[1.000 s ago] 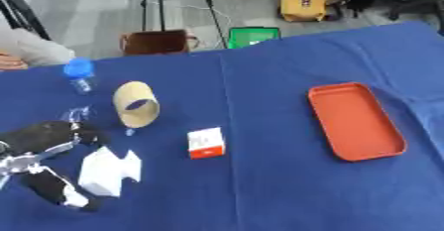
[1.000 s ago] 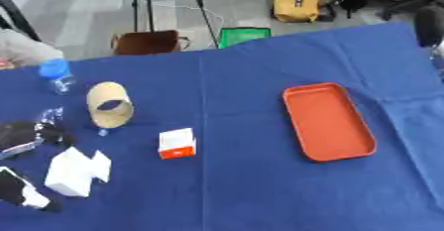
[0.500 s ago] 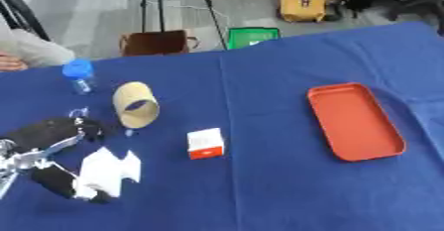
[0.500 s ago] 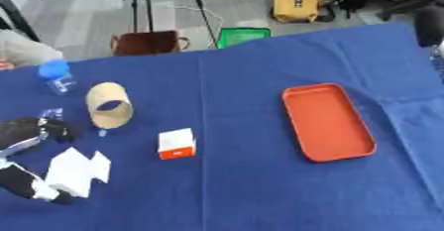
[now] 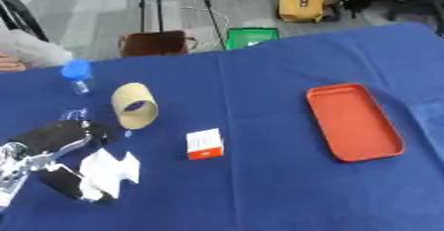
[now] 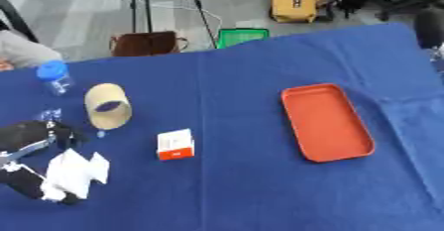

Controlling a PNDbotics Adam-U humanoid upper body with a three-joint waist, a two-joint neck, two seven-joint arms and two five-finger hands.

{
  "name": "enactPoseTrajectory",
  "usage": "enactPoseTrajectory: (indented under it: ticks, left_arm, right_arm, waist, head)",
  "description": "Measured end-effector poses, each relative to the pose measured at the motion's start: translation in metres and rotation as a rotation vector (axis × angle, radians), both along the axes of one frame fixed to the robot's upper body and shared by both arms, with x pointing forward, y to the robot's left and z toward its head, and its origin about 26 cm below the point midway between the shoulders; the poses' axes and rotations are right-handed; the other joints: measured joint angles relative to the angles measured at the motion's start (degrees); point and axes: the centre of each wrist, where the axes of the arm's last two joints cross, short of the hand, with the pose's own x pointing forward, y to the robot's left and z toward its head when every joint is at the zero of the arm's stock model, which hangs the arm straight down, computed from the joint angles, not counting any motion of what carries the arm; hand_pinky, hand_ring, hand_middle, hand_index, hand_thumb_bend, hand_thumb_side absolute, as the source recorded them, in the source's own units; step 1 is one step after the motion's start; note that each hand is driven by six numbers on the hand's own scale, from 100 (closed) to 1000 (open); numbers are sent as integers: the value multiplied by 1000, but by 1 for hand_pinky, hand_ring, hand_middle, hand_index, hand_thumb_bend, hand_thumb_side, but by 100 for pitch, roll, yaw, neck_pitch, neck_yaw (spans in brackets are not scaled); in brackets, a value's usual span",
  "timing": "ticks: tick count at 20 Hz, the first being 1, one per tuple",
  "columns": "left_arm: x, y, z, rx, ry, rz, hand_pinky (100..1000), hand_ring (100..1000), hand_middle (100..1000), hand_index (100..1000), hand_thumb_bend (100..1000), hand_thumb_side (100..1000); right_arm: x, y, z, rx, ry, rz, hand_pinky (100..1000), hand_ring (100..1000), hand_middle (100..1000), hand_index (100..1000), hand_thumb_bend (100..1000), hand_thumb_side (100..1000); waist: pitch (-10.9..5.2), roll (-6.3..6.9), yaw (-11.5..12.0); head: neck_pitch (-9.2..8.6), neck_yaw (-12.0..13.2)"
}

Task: Pick up objects on the table and place them in the box.

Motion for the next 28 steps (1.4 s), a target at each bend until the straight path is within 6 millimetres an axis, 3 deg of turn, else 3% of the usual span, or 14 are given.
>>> enactPoseTrajectory:
  ticks: [13,16,19,22,23,25,28]
  left_arm:
    - [6,2,-14,22,8,7,580,537,585,788,924,455]
    - [7,1,-17,34,12,7,512,499,566,768,826,395]
    - [9,1,-17,39,11,9,491,489,561,760,796,374]
    - [10,2,-19,35,4,15,406,444,530,714,624,299]
    - [10,2,-19,31,0,17,406,444,530,714,636,292]
    - [10,2,-20,19,-8,21,370,418,514,667,555,246]
    - [12,1,-20,0,-17,23,346,406,505,641,528,239]
  right_arm:
    - [0,2,0,-7,1,7,608,739,742,840,369,456]
    - [0,2,1,-7,-1,8,608,739,742,840,370,457]
    - [0,2,1,-7,-1,8,608,739,742,839,370,458]
    - [1,2,2,-7,-3,9,608,738,742,840,369,457]
    - [1,2,2,-7,-3,9,608,738,742,840,368,460]
    - [1,2,2,-7,-3,9,608,738,742,840,369,460]
    - [1,2,2,-7,-3,9,608,738,742,840,368,461]
  waist:
    - [0,-1,-22]
    - [0,-3,-30]
    - [0,-3,-30]
    - [0,-3,-33]
    - [0,-2,-34]
    - [0,-1,-40]
    - [0,0,-54]
  head:
    - [-1,5]
    - [-1,6]
    - [-1,6]
    - [-1,6]
    - [-1,6]
    - [-2,6]
    - [-2,6]
